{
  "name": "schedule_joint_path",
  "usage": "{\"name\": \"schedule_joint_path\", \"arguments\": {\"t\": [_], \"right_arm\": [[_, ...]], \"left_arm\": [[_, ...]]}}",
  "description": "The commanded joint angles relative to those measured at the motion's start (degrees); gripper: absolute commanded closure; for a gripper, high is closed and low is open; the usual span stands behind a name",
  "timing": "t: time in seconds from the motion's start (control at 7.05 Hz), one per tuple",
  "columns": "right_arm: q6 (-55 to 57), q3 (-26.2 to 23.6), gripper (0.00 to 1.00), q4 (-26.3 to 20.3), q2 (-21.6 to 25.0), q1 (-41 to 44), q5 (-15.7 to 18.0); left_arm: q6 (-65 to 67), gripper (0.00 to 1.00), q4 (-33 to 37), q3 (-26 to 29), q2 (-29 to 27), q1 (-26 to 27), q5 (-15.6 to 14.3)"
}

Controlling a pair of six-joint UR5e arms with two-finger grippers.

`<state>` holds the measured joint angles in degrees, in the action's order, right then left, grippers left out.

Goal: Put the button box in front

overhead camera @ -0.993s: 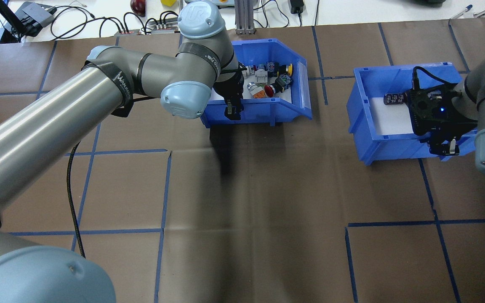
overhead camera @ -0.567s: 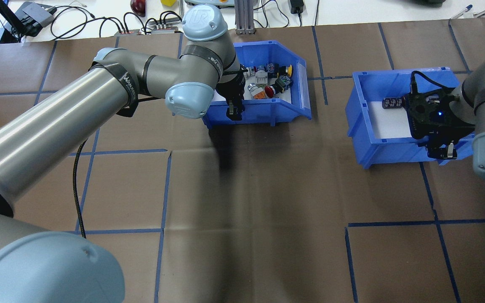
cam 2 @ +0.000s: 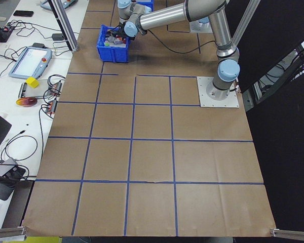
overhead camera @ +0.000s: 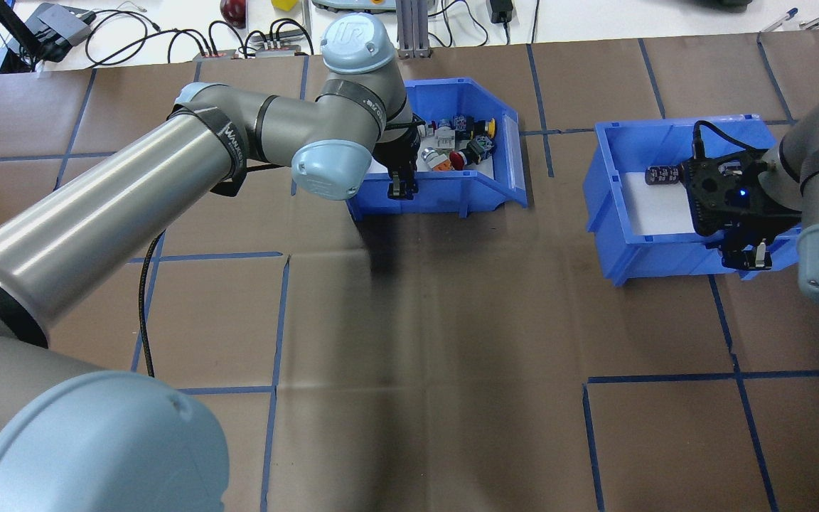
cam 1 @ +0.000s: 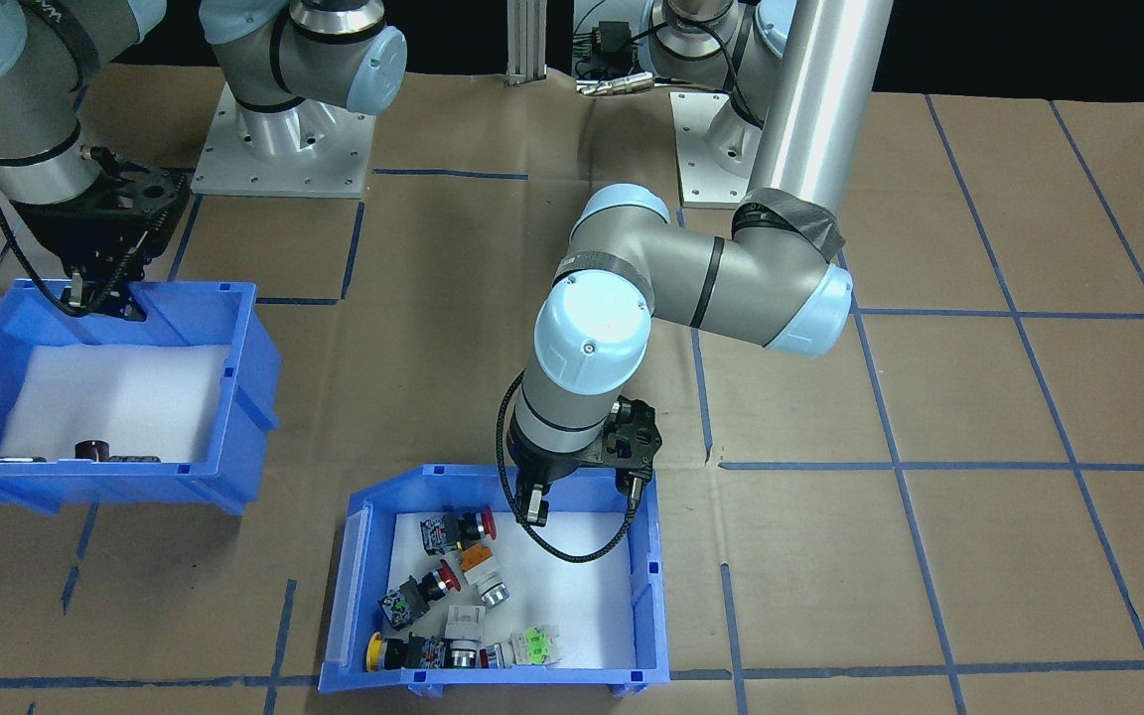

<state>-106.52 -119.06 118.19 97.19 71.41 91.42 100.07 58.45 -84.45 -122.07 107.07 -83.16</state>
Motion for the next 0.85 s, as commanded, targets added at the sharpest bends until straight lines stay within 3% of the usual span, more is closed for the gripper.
{"name": "schedule_joint_path", "arguments": {"t": [0.0, 0.14, 0.43, 0.71], "right_arm": [[0.00, -0.99, 0.92, -0.59, 1.50, 0.13, 0.08], [0.09, -3.17, 0.92, -0.68, 3.60, 0.22, 0.17], [0.61, -10.36, 0.92, -2.07, 13.05, 0.30, 0.17], [4.64, -12.94, 0.92, -7.76, 18.54, 0.92, -1.05]], "left_arm": [[0.21, 0.26, 0.08, 0.25, 0.43, -0.02, -0.51], [0.21, 0.01, 0.08, 1.30, 1.39, -0.02, -0.34], [-1.09, 0.01, 4.44, 3.85, 4.54, -0.02, -1.56], [-19.38, 0.01, 12.77, 1.67, 11.64, -0.63, -1.92]]}}
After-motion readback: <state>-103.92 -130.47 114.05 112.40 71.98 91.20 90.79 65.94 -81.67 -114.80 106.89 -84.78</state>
